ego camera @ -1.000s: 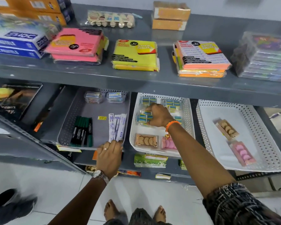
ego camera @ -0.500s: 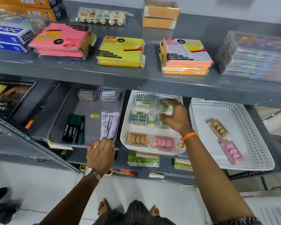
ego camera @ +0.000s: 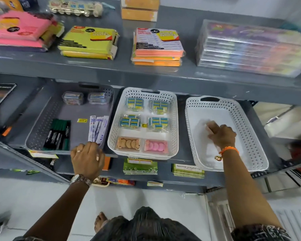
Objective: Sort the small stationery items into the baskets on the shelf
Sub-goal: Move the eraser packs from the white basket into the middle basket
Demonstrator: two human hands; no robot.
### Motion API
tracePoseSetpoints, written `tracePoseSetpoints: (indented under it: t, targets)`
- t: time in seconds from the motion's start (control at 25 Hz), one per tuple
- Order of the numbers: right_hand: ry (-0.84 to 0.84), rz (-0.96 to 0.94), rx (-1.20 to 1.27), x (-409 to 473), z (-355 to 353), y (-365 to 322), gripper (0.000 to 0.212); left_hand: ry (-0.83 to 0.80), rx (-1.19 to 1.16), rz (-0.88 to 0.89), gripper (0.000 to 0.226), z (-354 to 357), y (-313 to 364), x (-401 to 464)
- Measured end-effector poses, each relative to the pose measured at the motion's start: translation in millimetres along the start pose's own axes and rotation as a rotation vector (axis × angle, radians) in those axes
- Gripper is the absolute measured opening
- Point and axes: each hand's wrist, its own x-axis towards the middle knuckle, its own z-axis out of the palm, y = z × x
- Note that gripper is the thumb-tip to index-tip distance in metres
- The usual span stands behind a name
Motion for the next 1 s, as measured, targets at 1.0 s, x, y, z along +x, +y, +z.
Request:
tracePoseSetpoints:
  t: [1.0]
  targets:
    - [-0.21,-0.54,0.55,-98.3,-27.1,-132.8,0.051,0.029,0.019,0.009,0.016,0.0,2.8,-0.8]
